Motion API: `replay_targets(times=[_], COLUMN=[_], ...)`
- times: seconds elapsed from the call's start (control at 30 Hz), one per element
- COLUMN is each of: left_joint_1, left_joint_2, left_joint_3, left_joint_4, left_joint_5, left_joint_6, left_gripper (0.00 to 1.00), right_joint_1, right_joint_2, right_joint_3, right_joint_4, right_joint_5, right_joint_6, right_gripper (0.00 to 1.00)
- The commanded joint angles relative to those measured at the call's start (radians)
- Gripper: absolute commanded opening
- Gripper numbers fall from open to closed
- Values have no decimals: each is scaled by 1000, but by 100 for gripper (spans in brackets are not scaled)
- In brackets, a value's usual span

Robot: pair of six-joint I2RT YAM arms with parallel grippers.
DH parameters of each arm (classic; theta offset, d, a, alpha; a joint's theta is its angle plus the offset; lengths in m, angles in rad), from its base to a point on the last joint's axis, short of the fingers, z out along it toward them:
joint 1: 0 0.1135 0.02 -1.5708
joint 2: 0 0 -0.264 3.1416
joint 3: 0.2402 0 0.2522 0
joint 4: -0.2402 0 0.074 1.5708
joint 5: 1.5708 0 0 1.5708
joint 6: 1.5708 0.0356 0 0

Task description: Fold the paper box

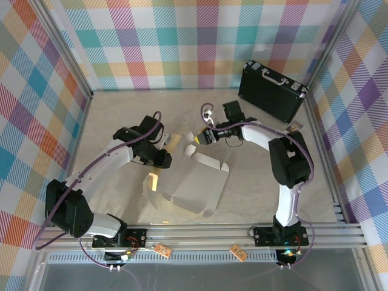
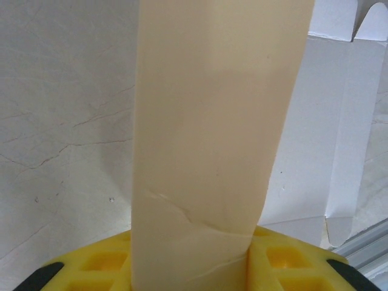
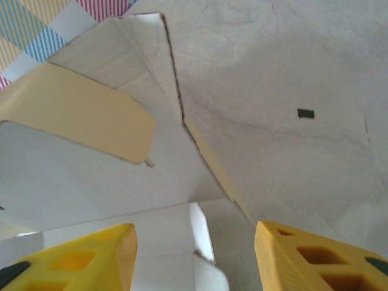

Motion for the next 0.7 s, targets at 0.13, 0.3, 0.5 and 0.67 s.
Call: replay_targets(times=[0.13, 0.3, 0.5, 0.67], left_joint_1=[-4, -7, -7, -6], left_joint_2=[-41, -35, -35, -37], left_joint_3=[-3, -8, -16, -17], left_joint_4=[-14, -11, 3, 9], left_joint_5=[16, 15, -19, -91], left_joint_6=[26, 27, 2, -45], left_gripper=[34, 34, 34, 33], right_joint_1=[50, 60, 94, 107], right_joint_2=[108, 152, 91, -25], right_joint_3=[165, 225, 135, -48], right_joint_4=[-148, -113, -12, 171], right_joint_5=[7, 13, 117, 317], right_joint_6=[-209, -172, -129, 75], right_gripper=[57, 42, 6, 0])
